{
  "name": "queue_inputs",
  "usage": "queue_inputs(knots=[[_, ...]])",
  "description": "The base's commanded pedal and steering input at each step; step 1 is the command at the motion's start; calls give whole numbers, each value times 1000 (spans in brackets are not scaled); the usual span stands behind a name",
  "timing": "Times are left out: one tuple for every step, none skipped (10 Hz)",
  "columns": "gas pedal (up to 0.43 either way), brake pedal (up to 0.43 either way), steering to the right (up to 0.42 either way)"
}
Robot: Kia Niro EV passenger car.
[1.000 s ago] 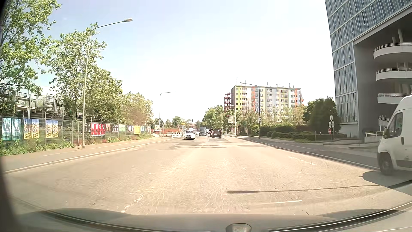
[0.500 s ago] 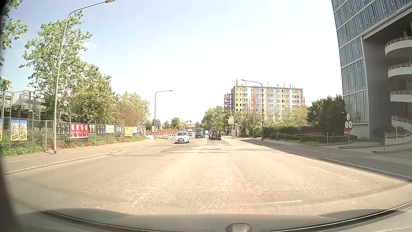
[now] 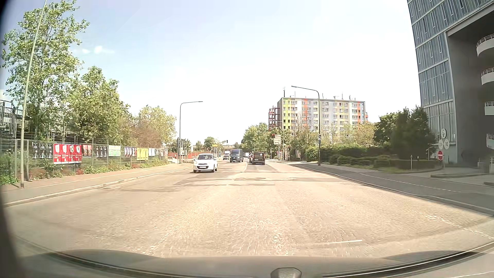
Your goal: Follow the waypoints while adhering to traffic rules and regulations
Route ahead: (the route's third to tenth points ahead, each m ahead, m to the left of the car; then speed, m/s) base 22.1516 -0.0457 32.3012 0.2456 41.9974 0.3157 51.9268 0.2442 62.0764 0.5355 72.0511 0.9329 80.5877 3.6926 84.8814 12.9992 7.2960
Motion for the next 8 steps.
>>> queue_inputs(knots=[[0, 24, 1], [0, 24, 1], [0, 24, 3], [0, 24, 5], [0, 24, 4], [0, 24, 4], [0, 24, 3], [0, 24, 2]])
